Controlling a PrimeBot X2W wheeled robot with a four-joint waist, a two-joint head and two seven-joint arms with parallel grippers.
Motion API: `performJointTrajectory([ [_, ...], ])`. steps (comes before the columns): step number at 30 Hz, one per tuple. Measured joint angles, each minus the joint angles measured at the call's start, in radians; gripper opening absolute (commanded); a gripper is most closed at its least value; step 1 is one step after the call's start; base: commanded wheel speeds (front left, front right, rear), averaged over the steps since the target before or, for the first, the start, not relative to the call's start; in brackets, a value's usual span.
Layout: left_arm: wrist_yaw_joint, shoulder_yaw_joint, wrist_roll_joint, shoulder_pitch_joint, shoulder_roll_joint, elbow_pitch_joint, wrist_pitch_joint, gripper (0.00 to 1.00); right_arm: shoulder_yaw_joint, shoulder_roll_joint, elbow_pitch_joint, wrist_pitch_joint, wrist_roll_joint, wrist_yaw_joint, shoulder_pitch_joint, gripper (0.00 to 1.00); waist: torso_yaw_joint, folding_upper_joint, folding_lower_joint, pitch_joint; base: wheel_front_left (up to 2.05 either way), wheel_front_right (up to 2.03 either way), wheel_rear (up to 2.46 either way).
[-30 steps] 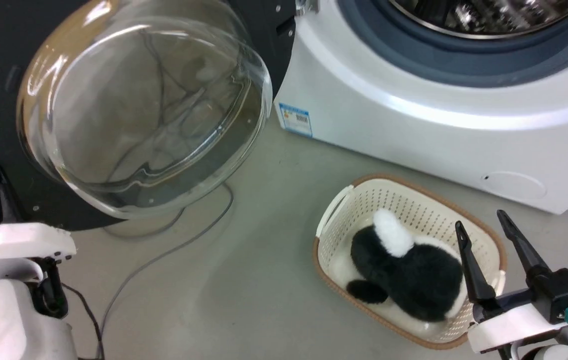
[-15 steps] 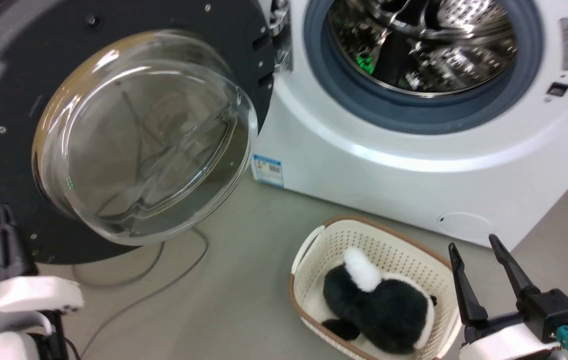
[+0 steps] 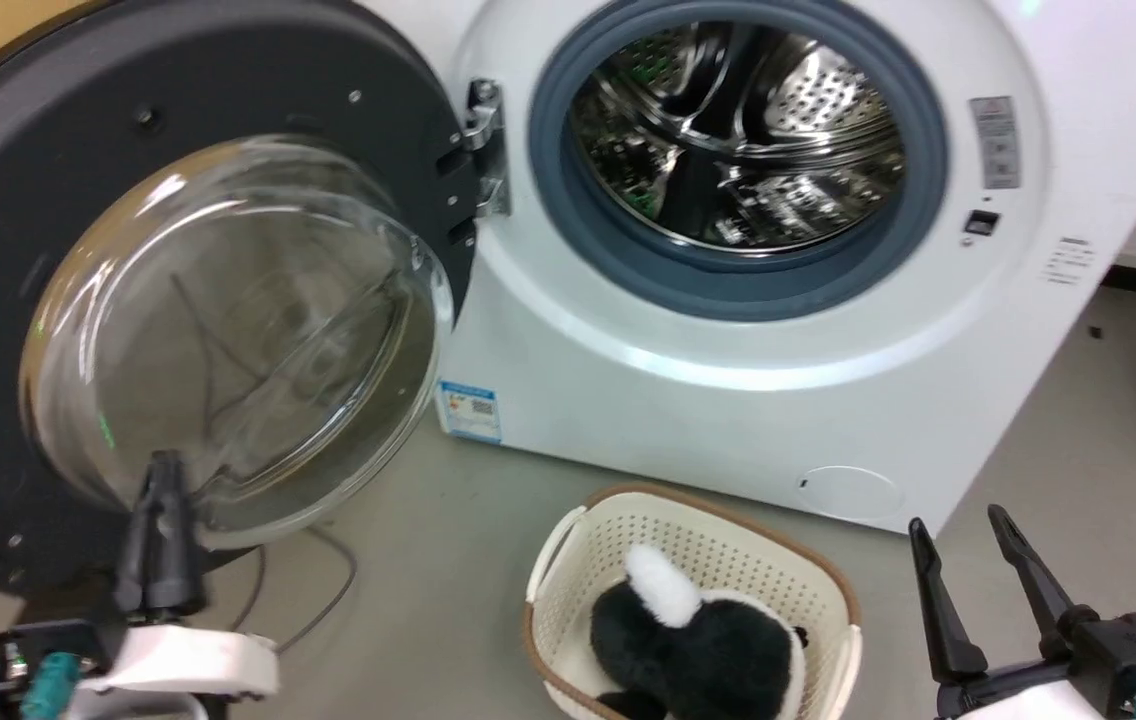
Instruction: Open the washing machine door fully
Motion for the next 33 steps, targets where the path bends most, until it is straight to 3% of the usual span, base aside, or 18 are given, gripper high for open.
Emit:
performJointTrajectory([
  [10,0.005,-0.113,-0.064,0.07,-0.002,-0.034,0.0,1.0,-0.001,0.0,-0.022,0.0,0.015,0.0,0.021,1.0,-0.086,0.0,0.0,-0.028,0.0,0.0,0.0],
  [16,0.037,-0.143,-0.05,0.111,-0.002,-0.042,0.0,1.0,0.006,0.001,-0.037,0.0,0.016,0.0,0.022,1.0,-0.154,0.0,0.0001,-0.033,0.0,0.0,0.0],
  [28,0.055,-0.193,-0.051,0.142,-0.003,-0.012,0.0,1.0,0.009,0.001,-0.041,0.0,0.026,0.0,0.044,1.0,-0.252,0.0,0.0002,-0.021,0.0,0.0,0.0],
  [29,0.058,-0.196,-0.052,0.142,-0.003,-0.011,0.0,0.0,0.009,0.001,-0.041,0.0,0.026,0.0,0.045,0.0,-0.256,0.0,0.0002,-0.02,0.0,0.0,0.0],
  [33,0.057,-0.197,-0.052,0.142,-0.004,-0.01,0.0,0.0,0.009,0.0,-0.04,0.0,0.025,0.0,0.044,0.0,-0.257,0.0,0.0002,-0.019,0.0,0.0,0.0],
])
